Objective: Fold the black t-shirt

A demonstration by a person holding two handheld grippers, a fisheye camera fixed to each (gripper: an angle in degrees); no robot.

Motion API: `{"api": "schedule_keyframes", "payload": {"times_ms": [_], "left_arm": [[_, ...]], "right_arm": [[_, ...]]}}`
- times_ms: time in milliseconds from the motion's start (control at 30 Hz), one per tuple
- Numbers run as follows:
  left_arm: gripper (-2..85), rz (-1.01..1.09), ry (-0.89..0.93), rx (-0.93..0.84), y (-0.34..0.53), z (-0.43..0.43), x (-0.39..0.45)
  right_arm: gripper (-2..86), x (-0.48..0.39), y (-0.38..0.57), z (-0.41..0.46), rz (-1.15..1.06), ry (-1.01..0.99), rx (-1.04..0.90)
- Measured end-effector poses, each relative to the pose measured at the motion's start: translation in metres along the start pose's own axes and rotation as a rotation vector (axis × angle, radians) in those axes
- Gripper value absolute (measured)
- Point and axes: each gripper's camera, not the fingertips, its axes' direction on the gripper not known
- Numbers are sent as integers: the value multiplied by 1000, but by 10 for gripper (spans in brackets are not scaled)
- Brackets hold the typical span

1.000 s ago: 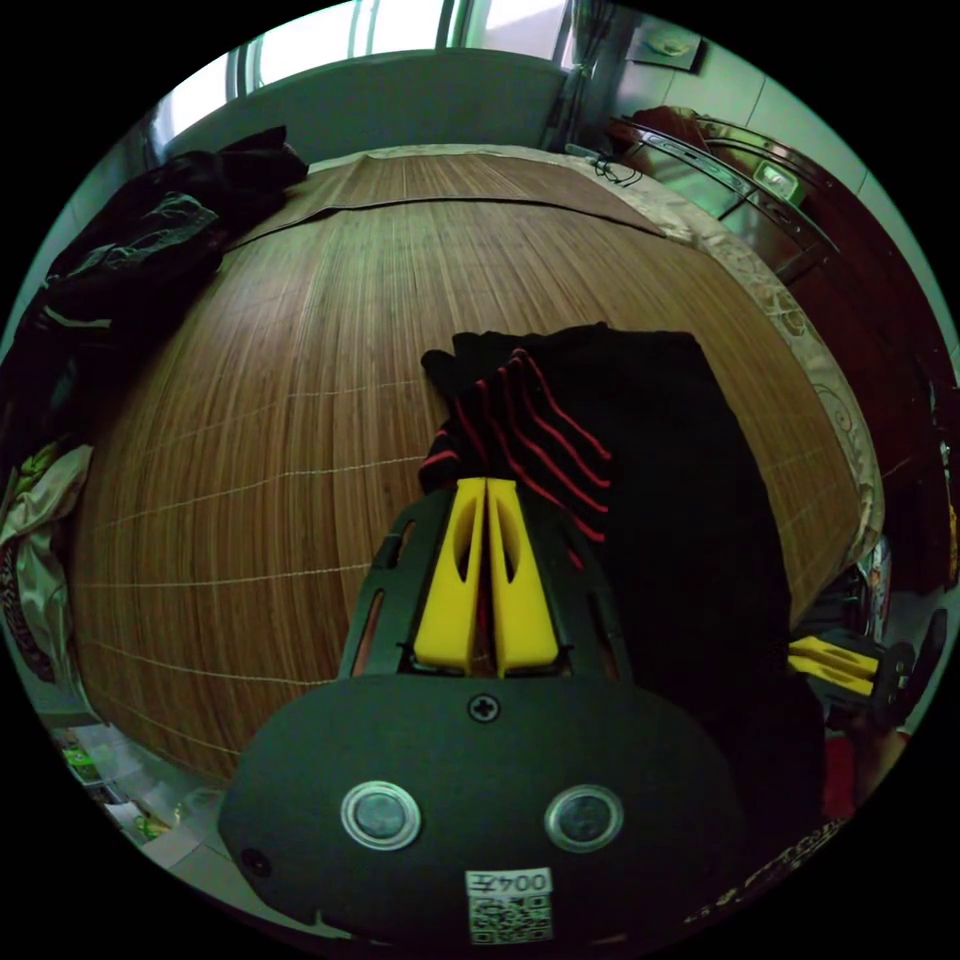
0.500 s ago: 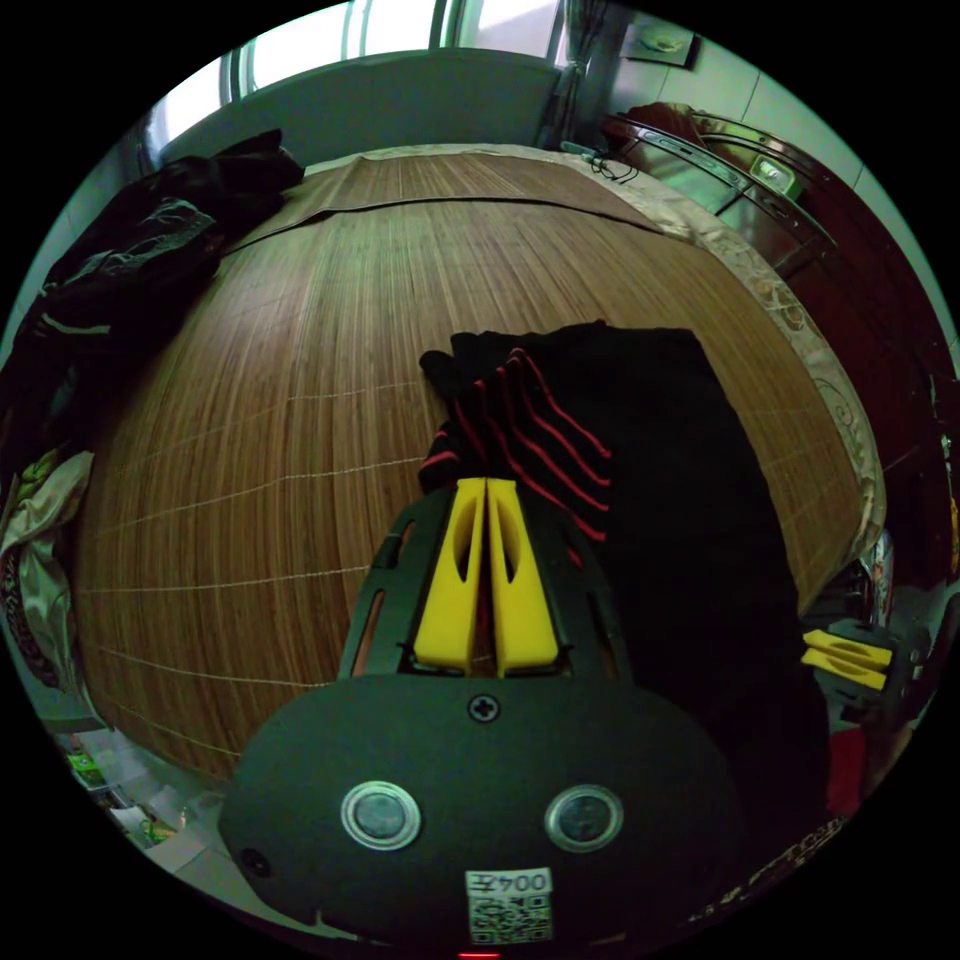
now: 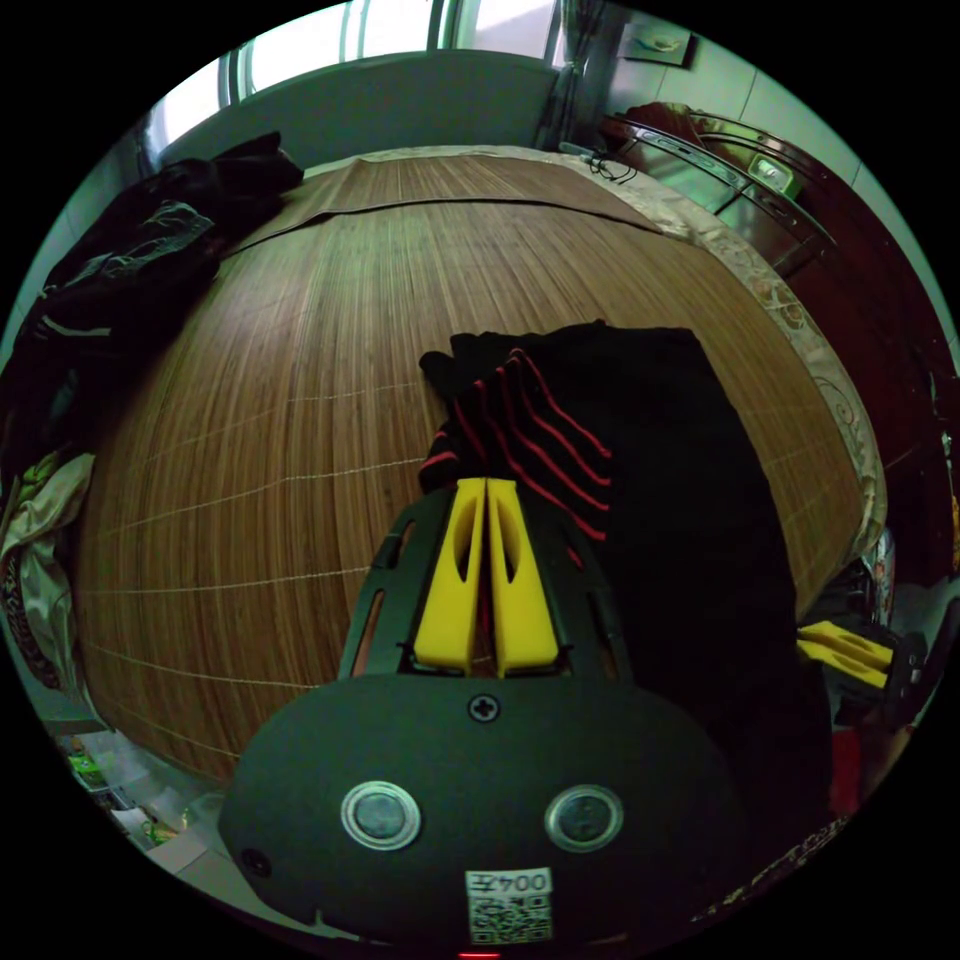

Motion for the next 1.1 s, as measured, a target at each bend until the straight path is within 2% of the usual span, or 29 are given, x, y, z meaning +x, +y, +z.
{"api": "schedule_keyframes", "payload": {"times_ms": [67,267,367,500,700,800,1000,1100], "left_arm": [[2,-1,3,0,0,-1,0],[1,0,4,5,1,-3,3],[2,-4,7,7,2,-5,3],[2,0,10,4,4,-8,5],[2,-29,39,28,11,-15,5],[2,-51,88,30,14,-26,0],[2,-44,3,126,13,-63,8],[2,-49,-14,171,2,-77,17]], "right_arm": [[27,2,-2,12,-13,-6,-68],[44,13,-6,-4,2,-54,-22],[56,13,-16,4,-9,-43,-60],[25,13,-18,3,-47,9,-110],[-2,34,-48,-19,17,-1,21],[-4,39,-62,-9,12,-23,-15],[-6,44,-69,-11,-41,-18,-60],[-7,53,-81,-23,-34,-4,6]]}}
